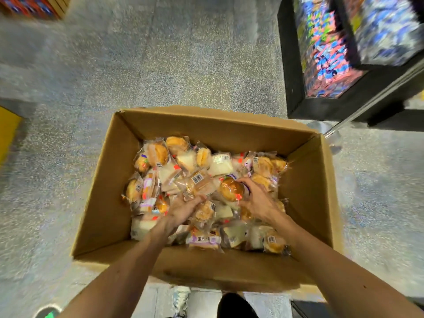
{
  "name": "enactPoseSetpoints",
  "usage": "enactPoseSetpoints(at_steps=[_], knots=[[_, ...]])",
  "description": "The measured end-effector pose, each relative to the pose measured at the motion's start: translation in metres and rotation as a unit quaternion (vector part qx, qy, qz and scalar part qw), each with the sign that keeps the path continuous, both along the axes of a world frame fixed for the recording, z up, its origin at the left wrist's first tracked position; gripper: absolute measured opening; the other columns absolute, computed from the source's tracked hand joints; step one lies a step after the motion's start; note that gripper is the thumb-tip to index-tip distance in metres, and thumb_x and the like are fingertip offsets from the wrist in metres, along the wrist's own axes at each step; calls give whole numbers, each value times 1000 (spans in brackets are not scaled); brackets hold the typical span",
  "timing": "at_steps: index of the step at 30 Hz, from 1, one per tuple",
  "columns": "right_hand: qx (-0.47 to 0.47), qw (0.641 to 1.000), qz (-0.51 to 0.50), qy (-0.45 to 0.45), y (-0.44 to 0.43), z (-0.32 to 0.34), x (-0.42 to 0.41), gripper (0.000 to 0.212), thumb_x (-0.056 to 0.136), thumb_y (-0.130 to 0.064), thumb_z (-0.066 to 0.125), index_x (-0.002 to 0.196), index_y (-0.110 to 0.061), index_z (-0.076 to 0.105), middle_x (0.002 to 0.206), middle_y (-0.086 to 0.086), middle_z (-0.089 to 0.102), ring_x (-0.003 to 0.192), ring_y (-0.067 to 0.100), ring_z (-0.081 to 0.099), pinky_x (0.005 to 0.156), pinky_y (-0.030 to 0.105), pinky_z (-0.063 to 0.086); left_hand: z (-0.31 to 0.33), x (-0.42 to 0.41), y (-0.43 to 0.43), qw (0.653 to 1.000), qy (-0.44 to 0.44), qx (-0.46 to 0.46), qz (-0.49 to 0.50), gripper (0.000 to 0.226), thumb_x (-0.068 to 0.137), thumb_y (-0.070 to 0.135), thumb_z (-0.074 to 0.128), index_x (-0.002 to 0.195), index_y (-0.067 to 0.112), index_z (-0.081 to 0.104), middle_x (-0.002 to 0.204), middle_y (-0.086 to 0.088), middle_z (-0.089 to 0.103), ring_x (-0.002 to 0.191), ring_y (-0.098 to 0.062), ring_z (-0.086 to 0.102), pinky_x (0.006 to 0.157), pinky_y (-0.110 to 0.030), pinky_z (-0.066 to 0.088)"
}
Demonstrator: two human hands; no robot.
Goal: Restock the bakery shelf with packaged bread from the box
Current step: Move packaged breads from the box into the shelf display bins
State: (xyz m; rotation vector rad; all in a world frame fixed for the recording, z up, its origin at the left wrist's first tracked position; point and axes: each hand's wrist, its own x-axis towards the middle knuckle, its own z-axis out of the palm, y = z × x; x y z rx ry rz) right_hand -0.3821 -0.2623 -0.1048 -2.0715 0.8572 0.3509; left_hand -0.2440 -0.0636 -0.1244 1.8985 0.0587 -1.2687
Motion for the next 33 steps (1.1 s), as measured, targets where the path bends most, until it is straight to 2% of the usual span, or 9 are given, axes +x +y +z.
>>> enactPoseSetpoints(at_steps=[5, 8, 11, 16, 19, 22, 26, 29, 33], knots=[[-23, 997, -15, -68, 38, 59, -22, 66, 80, -11, 75, 132, -41, 45, 133, -17, 49, 127, 21, 44, 107, 47, 40, 54, -6, 19, 999, -7, -50, -7, 80, 62, 63, 81, 127, 25, 54, 114, 1, 72, 98, -15, 69, 89, -46, 56], [-16, 989, -67, -127, 72, 109, -41, 78, 73, -18, 83, 137, -39, 41, 135, -17, 46, 126, 14, 45, 108, 43, 42, 100, -13, 29, 993, -7, -116, -22, 66, 80, 46, 76, 134, 20, 48, 108, 3, 70, 93, -9, 64, 78, -36, 56], [4, 978, -130, -163, 111, 159, -65, 100, 64, -36, 92, 145, -33, 32, 139, -9, 45, 125, 10, 45, 107, 30, 39, 142, -25, 41, 985, -13, -166, -54, 68, 73, 50, 76, 130, 19, 52, 98, 4, 69, 88, -12, 62, 66, -31, 54], [-66, 941, -217, -251, 162, 212, -115, 72, 67, -68, 76, 127, -53, 38, 132, -13, 52, 125, 9, 49, 109, 37, 41, 200, -60, 50, 965, -34, -230, -123, 49, 80, 43, 74, 118, 15, 62, 86, 8, 69, 72, -7, 61, 64, -32, 56], [-171, 909, -275, -262, 176, 234, -155, 74, 72, -57, 79, 132, -43, 36, 135, -9, 52, 124, 14, 51, 104, 45, 46, 228, -95, 45, 947, -55, -263, -178, 21, 91, 28, 67, 105, 13, 63, 94, 4, 73, 66, 2, 68, 62, -31, 57], [-236, 873, -329, -273, 193, 261, -210, 79, 74, -39, 84, 133, -45, 31, 133, -3, 51, 121, 18, 52, 102, 48, 47, 257, -142, 38, 913, -46, -314, -255, 30, 92, 25, 67, 118, 12, 61, 106, 4, 72, 75, 5, 69, 55, -25, 56], [-329, 832, -371, -250, 223, 299, -298, 83, 77, -31, 84, 142, -27, 32, 141, -1, 48, 128, 18, 47, 106, 44, 44, 294, -217, 28, 868, -19, -358, -344, 38, 89, 32, 70, 125, 23, 60, 113, -2, 74, 94, -25, 73, 77, -51, 60], [-388, 799, -399, -228, 256, 323, -371, 79, 76, -26, 84, 141, -18, 38, 140, 1, 51, 128, 19, 45, 107, 39, 41, 315, -287, 28, 837, -3, -380, -393, 41, 80, 44, 76, 115, 27, 63, 111, -7, 74, 100, -44, 68, 79, -53, 57], [-455, 754, -440, -176, 309, 341, -471, 75, 75, -26, 84, 139, -15, 46, 135, 2, 54, 126, 17, 42, 105, 24, 36, 336, -392, 41, 779, 49, -422, -461, 35, 86, 40, 73, 115, 43, 54, 124, 11, 64, 99, -17, 69, 77, -35, 58]])
